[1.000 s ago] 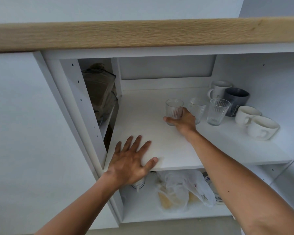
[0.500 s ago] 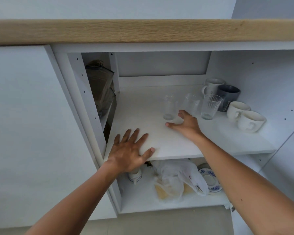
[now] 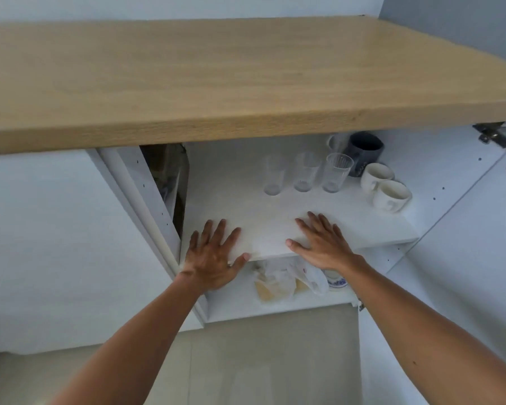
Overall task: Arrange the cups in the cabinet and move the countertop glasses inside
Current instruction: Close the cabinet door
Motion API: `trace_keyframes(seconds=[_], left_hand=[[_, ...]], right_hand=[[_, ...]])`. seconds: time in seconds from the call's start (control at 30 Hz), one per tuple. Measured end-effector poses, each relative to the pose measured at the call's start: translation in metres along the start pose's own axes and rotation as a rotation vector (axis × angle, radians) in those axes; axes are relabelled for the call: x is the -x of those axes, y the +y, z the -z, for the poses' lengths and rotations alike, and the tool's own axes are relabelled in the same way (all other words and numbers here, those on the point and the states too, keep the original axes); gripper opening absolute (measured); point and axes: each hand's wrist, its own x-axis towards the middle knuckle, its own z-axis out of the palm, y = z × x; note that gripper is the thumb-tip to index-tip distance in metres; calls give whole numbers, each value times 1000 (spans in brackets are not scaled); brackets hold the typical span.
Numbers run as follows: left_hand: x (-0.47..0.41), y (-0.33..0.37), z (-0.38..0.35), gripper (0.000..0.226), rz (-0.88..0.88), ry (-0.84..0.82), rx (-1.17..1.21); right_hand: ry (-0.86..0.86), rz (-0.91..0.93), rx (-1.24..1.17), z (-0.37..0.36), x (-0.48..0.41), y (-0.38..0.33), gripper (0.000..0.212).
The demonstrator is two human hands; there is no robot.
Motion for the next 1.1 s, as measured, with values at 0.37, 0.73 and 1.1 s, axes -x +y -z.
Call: trace_keyframes(seconds=[0.37, 0.73, 1.1], left_hand=[[118, 20, 129, 80, -43, -100, 23], [244, 46, 273, 79, -164, -112, -33], [339, 126, 319, 78, -200, -61, -20]], right_hand=[[-106, -40, 52, 99, 138, -44, 87], [-35, -74, 1, 222, 307, -98, 85], [61, -38, -6, 275, 439, -74, 85]])
